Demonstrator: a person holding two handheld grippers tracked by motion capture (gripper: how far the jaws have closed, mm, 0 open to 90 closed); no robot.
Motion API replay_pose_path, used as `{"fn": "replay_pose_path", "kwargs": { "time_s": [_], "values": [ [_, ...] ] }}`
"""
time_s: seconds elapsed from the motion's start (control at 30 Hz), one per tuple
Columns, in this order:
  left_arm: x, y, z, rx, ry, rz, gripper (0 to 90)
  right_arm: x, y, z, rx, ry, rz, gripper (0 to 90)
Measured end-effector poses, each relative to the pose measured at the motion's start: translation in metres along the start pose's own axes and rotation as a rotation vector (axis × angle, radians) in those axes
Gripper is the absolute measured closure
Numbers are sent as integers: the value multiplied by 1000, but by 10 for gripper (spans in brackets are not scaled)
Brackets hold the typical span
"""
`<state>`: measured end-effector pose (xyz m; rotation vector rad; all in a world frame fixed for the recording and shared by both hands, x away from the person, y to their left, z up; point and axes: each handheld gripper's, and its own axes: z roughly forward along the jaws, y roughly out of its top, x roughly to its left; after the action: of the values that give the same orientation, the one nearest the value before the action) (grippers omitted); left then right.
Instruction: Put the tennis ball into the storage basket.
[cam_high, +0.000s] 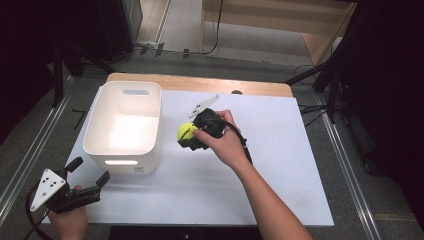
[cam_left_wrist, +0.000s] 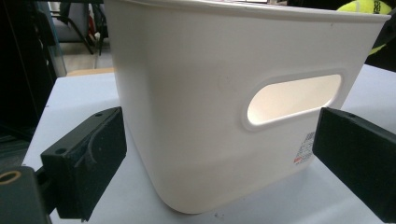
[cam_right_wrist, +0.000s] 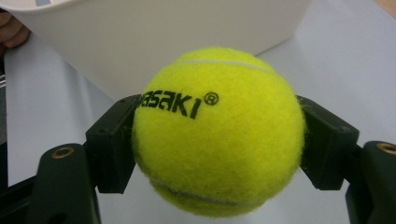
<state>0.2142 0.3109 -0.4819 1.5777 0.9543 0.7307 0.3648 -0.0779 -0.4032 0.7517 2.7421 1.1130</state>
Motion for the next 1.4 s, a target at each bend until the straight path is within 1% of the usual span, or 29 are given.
{"fn": "replay_pose_path", "kwargs": {
  "time_s": [0.4, 0.57, 0.7, 0.77, 0.87, 1.0, 1.17, 1.3, 1.4],
  "values": [
    [0, 0, 0, 2, 0, -2, 28, 3, 12, 0, -4, 15, -25, 231],
    [1, 0, 0, 1, -2, -2, 28, 3, 17, -1, -7, 21, -24, 231],
    [0, 0, 0, -2, -3, -6, 29, 3, 20, -1, -8, 19, -36, 231],
    [0, 0, 0, -2, -3, -5, 29, 3, 22, -2, -7, 21, -31, 231],
    [0, 0, 0, -5, -2, -7, 29, 2, 24, -3, -14, 27, -39, 231],
    [1, 0, 0, -3, -4, -5, 29, 3, 27, -3, -16, 31, -37, 231],
    [0, 0, 0, 1, -1, -4, 29, 4, 31, -4, -19, 34, -49, 231],
    [0, 0, 0, -5, -1, -5, 28, 4, 33, -5, -27, 41, -48, 231],
    [0, 0, 0, -1, -3, -1, 28, 5, 34, -5, -30, 43, -52, 231]
  ]
}}
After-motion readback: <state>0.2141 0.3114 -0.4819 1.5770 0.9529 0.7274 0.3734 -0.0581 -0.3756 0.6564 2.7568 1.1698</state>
